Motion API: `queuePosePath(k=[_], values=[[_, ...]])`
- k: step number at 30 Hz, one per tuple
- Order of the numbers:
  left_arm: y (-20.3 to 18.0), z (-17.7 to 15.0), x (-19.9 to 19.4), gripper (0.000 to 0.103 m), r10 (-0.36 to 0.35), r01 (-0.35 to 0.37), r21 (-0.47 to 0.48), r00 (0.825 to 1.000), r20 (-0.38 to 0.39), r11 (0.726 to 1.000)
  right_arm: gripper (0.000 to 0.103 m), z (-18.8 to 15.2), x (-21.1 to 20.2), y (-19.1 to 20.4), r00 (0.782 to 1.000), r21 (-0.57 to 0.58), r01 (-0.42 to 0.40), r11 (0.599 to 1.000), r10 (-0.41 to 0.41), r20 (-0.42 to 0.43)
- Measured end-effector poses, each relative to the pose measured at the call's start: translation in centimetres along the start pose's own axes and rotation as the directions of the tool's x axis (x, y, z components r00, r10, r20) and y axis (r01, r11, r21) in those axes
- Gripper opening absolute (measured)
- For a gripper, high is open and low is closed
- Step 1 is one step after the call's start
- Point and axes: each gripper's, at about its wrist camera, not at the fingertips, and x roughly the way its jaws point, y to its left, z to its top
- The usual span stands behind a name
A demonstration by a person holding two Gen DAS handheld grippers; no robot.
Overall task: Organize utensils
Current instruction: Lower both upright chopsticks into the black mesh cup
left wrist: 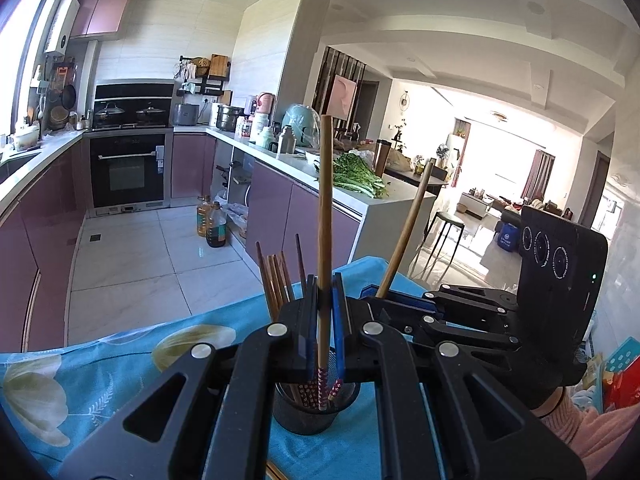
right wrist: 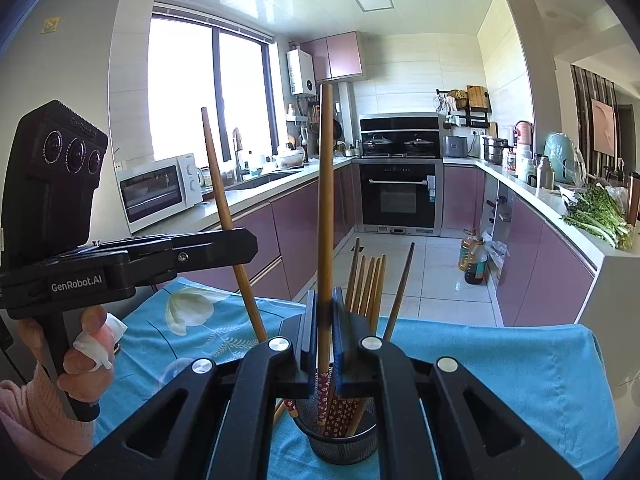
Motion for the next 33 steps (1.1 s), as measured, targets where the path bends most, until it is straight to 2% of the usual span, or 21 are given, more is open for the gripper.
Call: queuePosePath(k=[18, 27, 33], values=[[0.0, -0.3, 2.2, 0.007, 0.034, -0.029, 0.045, 0.993, -0.110, 0.999, 0.006, -0.8, 2.5, -1.5, 0.998, 0.037, 0.017, 0.999, -0.015, -0.067], [0.5, -0.9, 3.8, 0.007, 0.040, -0.028, 0.065, 0.980, -0.195, 0.998, 0.006, -1.9, 3.6, -2.3, 0.992, 0.053, 0.024, 0.998, -0.017, -0.122], [0.9, -1.7, 5.4, 0.007, 0.041, -0.025, 0.065, 0.964, -0.263, 0.998, 0.006, -2.6, 4.4, -2.8, 0.986, 0.066, 0.017, 0.998, -0.006, -0.164]])
